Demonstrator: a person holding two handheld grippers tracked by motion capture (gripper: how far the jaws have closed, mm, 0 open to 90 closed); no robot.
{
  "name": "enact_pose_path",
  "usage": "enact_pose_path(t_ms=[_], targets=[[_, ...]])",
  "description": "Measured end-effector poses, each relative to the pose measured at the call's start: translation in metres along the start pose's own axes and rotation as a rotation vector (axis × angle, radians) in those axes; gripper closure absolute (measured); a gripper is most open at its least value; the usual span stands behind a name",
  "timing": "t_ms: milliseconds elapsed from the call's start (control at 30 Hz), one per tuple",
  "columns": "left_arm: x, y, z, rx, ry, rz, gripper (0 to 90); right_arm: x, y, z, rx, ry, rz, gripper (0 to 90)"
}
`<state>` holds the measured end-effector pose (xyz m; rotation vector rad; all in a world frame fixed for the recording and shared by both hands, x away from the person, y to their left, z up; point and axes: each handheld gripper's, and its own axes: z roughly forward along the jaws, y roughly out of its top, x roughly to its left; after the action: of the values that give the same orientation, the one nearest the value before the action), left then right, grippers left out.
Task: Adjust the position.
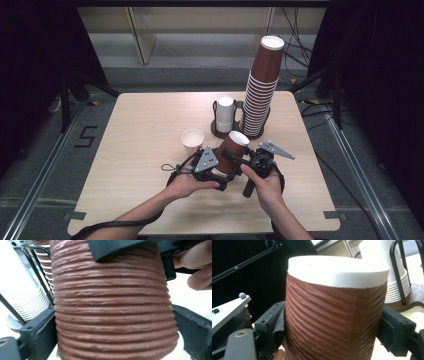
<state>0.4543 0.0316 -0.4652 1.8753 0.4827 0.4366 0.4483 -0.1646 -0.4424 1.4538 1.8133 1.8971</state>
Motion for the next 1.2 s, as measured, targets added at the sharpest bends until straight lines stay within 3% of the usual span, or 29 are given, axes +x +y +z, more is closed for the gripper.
enact_pose_path(t_ms=[67, 300, 600, 833, 967, 1200], targets=[[0.0, 0.0, 0.0, -0.006, -0.001, 0.001, 4.9, -0.002, 0.0, 0.0, -0.008, 0.009, -0.015, 18.3], [0.001, -0.001, -0.002, -0.002, -0.014, 0.005, 7.7, -0.002, 0.0, 0.001, 0.013, 0.019, 0.006, 15.1], [-0.001, 0.002, -0.007, 0.012, -0.017, 0.068, 8.7, -0.002, -0.002, 0.003, 0.043, 0.027, -0.029, 3.7], [0.001, 0.002, -0.012, 0.03, -0.017, 0.09, 8.7, -0.002, 0.0, -0.002, 0.054, 0.035, -0.038, 0.9], [0.004, 0.001, -0.016, 0.044, -0.015, 0.115, 8.7, -0.003, 0.0, -0.008, 0.07, 0.061, -0.058, 0.5], [0.008, 0.002, -0.025, 0.079, -0.016, 0.146, 8.5, -0.004, 0.0, -0.015, 0.095, 0.06, -0.101, 0.6]])
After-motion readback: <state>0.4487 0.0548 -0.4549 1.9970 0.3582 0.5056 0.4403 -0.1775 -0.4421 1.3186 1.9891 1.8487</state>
